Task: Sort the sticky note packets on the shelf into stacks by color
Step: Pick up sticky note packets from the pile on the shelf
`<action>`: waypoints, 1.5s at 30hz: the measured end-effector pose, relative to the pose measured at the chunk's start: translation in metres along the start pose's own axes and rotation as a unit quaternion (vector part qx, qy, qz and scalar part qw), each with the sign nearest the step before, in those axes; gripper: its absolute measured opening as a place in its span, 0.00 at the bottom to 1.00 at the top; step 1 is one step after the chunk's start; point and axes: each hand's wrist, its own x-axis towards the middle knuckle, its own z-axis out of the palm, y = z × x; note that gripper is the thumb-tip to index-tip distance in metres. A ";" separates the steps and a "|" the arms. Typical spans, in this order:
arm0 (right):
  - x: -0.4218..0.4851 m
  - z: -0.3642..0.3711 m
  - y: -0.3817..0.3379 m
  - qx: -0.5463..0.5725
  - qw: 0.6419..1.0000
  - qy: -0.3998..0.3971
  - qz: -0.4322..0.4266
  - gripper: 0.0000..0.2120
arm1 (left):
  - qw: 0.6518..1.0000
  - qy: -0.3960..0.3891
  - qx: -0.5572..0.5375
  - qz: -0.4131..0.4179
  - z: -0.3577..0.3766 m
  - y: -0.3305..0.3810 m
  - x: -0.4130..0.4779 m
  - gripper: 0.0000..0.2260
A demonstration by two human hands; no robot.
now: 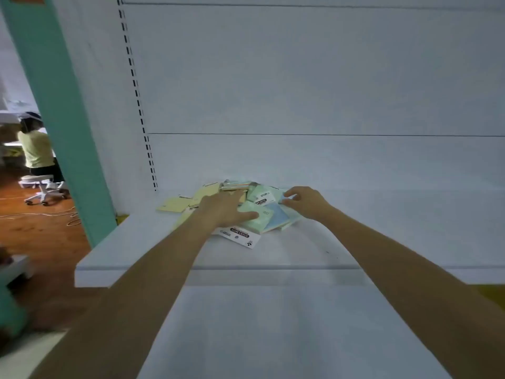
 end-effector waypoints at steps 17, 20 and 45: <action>0.025 0.004 0.009 0.147 0.983 -0.087 0.070 0.27 | 0.987 -0.107 -0.019 0.118 -0.011 -0.034 0.047 0.45; 0.022 -0.002 0.018 0.195 0.974 -0.084 0.073 0.28 | 0.990 -0.135 0.033 0.037 -0.011 -0.043 0.051 0.42; 0.012 -0.010 0.081 0.349 0.936 0.005 0.034 0.19 | 0.994 0.021 -0.090 -0.059 0.047 0.009 0.055 0.48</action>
